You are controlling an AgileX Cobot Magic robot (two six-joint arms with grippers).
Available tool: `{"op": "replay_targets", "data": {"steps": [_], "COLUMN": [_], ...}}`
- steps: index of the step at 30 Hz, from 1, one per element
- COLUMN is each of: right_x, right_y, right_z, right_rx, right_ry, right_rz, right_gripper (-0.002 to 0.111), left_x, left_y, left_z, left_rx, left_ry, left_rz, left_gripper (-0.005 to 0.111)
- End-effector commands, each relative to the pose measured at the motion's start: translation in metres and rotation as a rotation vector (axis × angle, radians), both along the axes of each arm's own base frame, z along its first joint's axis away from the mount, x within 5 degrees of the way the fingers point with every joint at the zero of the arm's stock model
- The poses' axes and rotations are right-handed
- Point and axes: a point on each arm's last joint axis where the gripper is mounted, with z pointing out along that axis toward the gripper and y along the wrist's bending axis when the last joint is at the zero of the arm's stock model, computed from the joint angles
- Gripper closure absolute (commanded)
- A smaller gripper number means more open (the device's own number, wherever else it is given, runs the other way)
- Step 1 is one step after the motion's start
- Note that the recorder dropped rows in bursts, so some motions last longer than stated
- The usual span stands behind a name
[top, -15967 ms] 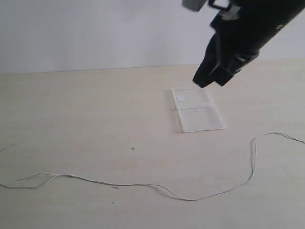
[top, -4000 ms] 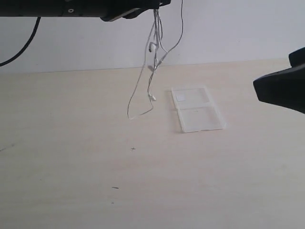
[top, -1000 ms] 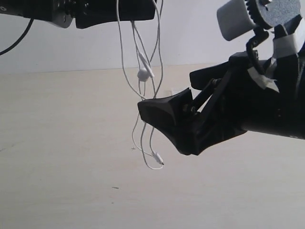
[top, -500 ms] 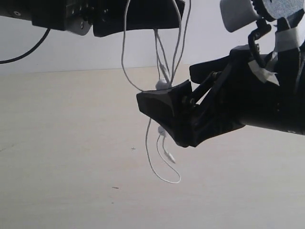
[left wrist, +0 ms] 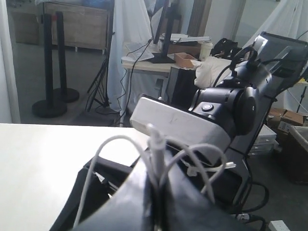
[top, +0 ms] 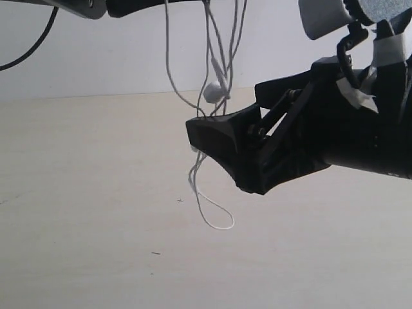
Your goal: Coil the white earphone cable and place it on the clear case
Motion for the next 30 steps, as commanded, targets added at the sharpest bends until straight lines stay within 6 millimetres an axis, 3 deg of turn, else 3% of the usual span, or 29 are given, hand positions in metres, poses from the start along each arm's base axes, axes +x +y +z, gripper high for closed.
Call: {"op": "replay_targets", "data": {"steps": [1,19,24,27,30], "right_x": [0.0,0.0,0.0,0.0,0.0], "right_y": [0.001,0.001,0.001,0.001,0.001], "right_z": [0.0,-0.001,-0.001,-0.001,0.0], "right_rx": [0.001,-0.001,-0.004,-0.004,-0.002], "right_ry": [-0.015,-0.014,-0.015,-0.015,-0.017], "right_rz": [0.001,0.001,0.003,0.003,0.002], "right_gripper": [0.022,0.022,0.022,0.029,0.044], "left_x": [-0.003,0.008,0.008,0.009,0.009], "left_y": [-0.003,-0.006,-0.007,-0.007,-0.007], "left_z": [0.004,-0.016,-0.011,-0.007,-0.009], "left_rx": [-0.016,0.079,0.014,-0.03,-0.003], "left_ry": [0.004,0.055,0.071,0.062,0.065], "left_rz": [-0.011,-0.016,-0.011,-0.008,-0.01], "left_gripper": [0.107,0.107,0.107,0.107,0.107]}}
